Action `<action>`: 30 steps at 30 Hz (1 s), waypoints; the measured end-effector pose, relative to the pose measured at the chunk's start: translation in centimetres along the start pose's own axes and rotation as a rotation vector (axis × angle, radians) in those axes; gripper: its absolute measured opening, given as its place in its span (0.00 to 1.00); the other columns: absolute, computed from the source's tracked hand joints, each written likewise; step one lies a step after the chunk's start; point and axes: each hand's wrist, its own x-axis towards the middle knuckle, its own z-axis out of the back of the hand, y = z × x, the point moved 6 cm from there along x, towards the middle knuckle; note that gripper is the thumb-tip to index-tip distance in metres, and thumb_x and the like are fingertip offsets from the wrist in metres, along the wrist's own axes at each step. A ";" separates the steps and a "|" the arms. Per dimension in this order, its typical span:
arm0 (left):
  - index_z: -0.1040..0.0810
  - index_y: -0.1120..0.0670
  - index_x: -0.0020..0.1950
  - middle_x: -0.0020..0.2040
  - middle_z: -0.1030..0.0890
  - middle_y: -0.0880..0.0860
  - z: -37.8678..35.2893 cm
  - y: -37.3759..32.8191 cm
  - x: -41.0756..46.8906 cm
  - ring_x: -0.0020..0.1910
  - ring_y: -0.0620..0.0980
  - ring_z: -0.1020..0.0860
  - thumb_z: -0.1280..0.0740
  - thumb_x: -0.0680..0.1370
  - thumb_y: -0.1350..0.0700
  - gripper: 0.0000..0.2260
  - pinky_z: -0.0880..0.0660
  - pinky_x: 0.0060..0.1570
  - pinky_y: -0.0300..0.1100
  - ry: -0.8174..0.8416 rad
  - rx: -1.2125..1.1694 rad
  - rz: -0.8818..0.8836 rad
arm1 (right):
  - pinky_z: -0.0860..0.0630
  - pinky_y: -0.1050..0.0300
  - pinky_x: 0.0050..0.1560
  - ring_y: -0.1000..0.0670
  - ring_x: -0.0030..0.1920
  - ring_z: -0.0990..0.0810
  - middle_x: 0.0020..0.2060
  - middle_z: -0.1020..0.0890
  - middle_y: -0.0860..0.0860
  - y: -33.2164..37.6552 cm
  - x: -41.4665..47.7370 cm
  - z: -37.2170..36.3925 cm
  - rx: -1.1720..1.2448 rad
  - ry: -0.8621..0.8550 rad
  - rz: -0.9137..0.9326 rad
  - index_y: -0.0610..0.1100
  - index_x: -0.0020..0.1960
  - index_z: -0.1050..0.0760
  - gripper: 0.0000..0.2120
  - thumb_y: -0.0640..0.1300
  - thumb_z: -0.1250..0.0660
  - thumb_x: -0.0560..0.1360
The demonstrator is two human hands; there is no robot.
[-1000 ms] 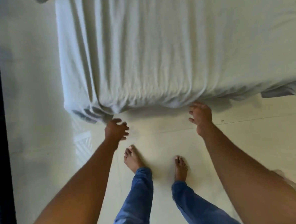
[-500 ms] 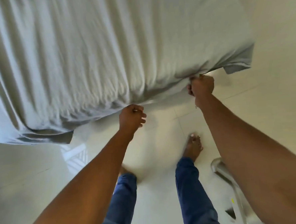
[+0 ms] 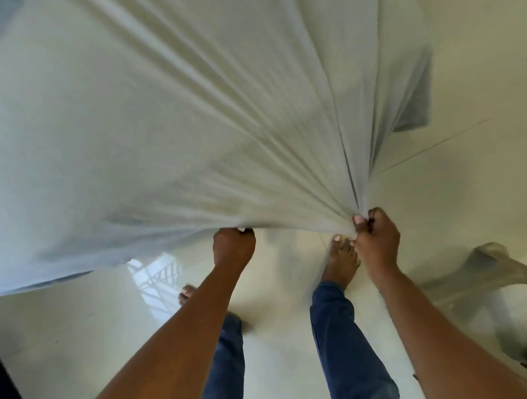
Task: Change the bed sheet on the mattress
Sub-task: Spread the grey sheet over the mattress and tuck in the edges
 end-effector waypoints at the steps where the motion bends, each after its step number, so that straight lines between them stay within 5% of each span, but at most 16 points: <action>1: 0.17 0.57 0.45 0.41 0.15 0.58 -0.4 0.0 -0.5 0.43 0.62 0.15 0.34 0.69 0.48 0.15 0.17 0.47 0.58 0.023 0.048 0.019 | 0.22 0.46 0.37 0.39 0.35 0.19 0.30 0.26 0.49 -0.4 0.3 -0.4 -0.016 0.010 -0.018 0.49 0.36 0.36 0.17 0.45 0.32 0.80; 4: 0.18 0.56 0.47 0.45 0.14 0.58 -1.5 -2.7 -2.1 0.46 0.62 0.15 0.34 0.70 0.50 0.13 0.17 0.49 0.57 0.209 0.303 -0.061 | 0.33 0.54 0.35 0.39 0.42 0.19 0.32 0.25 0.49 2.4 3.9 -2.8 -0.049 0.095 -0.092 0.44 0.39 0.30 0.13 0.46 0.32 0.80; 7: 0.16 0.56 0.48 0.47 0.14 0.56 -2.0 -9.4 -4.3 0.49 0.57 0.16 0.36 0.74 0.50 0.13 0.18 0.52 0.51 0.322 0.515 -0.344 | 0.21 0.48 0.47 0.39 0.45 0.18 0.38 0.20 0.45 6.3 9.4 -4.9 0.076 0.214 -0.116 0.46 0.38 0.27 0.11 0.47 0.31 0.78; 9: 0.15 0.53 0.47 0.42 0.14 0.52 -1.1 -15.9 -6.2 0.44 0.53 0.16 0.38 0.75 0.51 0.12 0.20 0.49 0.46 0.200 0.545 -0.651 | 0.19 0.53 0.49 0.48 0.44 0.18 0.45 0.19 0.46 8.6 12.2 -3.5 0.351 0.266 -0.171 0.48 0.49 0.21 0.05 0.41 0.34 0.80; 11: 0.16 0.51 0.48 0.38 0.16 0.51 0.6 -22.9 -8.2 0.40 0.53 0.17 0.38 0.77 0.50 0.12 0.21 0.43 0.46 -0.019 0.490 -0.951 | 0.23 0.60 0.44 0.54 0.40 0.20 0.46 0.21 0.44 10.1 14.5 -0.1 0.870 0.198 -0.274 0.41 0.66 0.25 0.13 0.39 0.42 0.83; 14: 0.17 0.52 0.51 0.43 0.18 0.52 2.2 -31.3 -9.2 0.42 0.54 0.20 0.38 0.79 0.53 0.10 0.24 0.44 0.47 -0.320 0.440 -1.233 | 0.19 0.51 0.51 0.51 0.51 0.17 0.58 0.20 0.46 12.1 17.3 5.4 1.015 0.099 -0.217 0.53 0.64 0.31 0.15 0.41 0.37 0.80; 16: 0.18 0.51 0.55 0.47 0.19 0.51 2.0 -35.1 -8.8 0.46 0.52 0.20 0.39 0.79 0.54 0.11 0.25 0.48 0.45 -0.394 0.452 -1.264 | 0.16 0.51 0.47 0.47 0.52 0.16 0.58 0.18 0.46 14.0 18.6 7.2 0.895 0.101 -0.086 0.53 0.60 0.28 0.12 0.42 0.33 0.79; 20: 0.20 0.52 0.60 0.54 0.20 0.52 -0.6 -38.7 -8.3 0.57 0.53 0.23 0.38 0.78 0.56 0.13 0.30 0.53 0.40 -0.319 0.485 -1.286 | 0.22 0.59 0.42 0.43 0.44 0.17 0.37 0.21 0.54 12.8 21.4 10.8 0.329 -0.202 0.091 0.43 0.45 0.23 0.03 0.38 0.30 0.77; 23: 0.21 0.52 0.63 0.61 0.23 0.54 -2.2 -40.2 -8.6 0.63 0.54 0.27 0.36 0.78 0.58 0.15 0.28 0.54 0.43 -0.321 0.515 -1.299 | 0.34 0.66 0.44 0.41 0.50 0.17 0.44 0.16 0.46 7.2 23.3 14.3 0.133 -0.379 -0.052 0.38 0.48 0.19 0.05 0.39 0.31 0.76; 26: 0.24 0.51 0.67 0.68 0.27 0.56 -3.3 -41.1 -8.0 0.68 0.57 0.31 0.35 0.77 0.57 0.18 0.28 0.59 0.48 -0.297 0.559 -1.255 | 0.30 0.64 0.50 0.43 0.53 0.17 0.50 0.14 0.43 4.2 25.0 12.0 0.139 -0.230 -0.233 0.40 0.50 0.18 0.08 0.45 0.30 0.77; 30: 0.24 0.49 0.69 0.69 0.26 0.57 -4.7 -41.1 -6.9 0.67 0.60 0.30 0.35 0.76 0.53 0.20 0.25 0.60 0.56 -0.236 0.714 -1.202 | 0.19 0.46 0.59 0.41 0.53 0.15 0.51 0.15 0.46 4.6 26.0 6.9 0.376 -0.038 -0.322 0.50 0.48 0.20 0.04 0.44 0.29 0.73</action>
